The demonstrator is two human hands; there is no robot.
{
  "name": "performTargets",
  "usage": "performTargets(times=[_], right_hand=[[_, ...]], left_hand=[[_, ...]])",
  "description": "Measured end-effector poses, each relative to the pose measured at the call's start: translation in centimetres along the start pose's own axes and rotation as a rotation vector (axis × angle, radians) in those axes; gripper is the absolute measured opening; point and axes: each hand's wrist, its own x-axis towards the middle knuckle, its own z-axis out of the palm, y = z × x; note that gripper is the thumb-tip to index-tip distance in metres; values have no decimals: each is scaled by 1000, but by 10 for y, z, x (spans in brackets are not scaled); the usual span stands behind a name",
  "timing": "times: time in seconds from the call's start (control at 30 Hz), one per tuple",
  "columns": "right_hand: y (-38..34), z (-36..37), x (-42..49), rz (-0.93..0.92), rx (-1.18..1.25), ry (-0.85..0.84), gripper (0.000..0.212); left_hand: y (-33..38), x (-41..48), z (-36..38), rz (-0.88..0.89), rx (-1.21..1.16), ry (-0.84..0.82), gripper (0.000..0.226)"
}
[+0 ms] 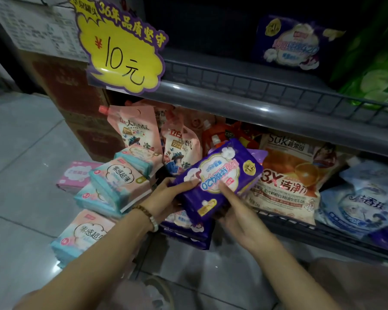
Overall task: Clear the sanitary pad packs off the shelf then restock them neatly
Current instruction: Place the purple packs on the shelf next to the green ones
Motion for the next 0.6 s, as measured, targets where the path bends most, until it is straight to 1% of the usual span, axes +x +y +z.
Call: performTargets(times=[0.03, 0.07, 0.1, 0.17, 0.23, 0.27, 0.37, 0.43, 0.47, 0.53, 0.6], right_hand=[[-5, 5, 0, -6, -62, -6, 48], [-12, 8, 1, -17, -149, -7, 41], [-20, 9, 0, -18, -242, -21, 43], [-32, 6, 2, 55, -422, -92, 57], [-36, 5, 2, 150, -574, -162, 58], [-34, 2, 5, 162, -600, -158, 58], [-22, -14, 15, 182, -500, -23, 63], [-11, -31, 18, 242, -426, 13, 58], [-3, -40, 19, 271, -392, 23, 61], [12, -53, 23, 313, -260, 64, 72], [27, -59, 32, 299, -166, 128, 62]], left_hand=[[2, -4, 0, -16, 30, -27, 75], [6, -7, -1, -22, 69, -50, 70], [8, -9, -3, -23, 85, -72, 65], [10, -7, -7, -5, 50, -92, 63], [3, -2, -8, 10, 28, -37, 73], [-1, -1, -6, 17, 44, -8, 78], [-12, 6, -1, 65, 69, 105, 96], [-17, 12, 0, 103, 12, 186, 94], [-20, 15, 0, 110, -28, 215, 94], [-29, 23, -3, 63, -98, 277, 103], [-38, 30, -10, -10, -91, 341, 109]])
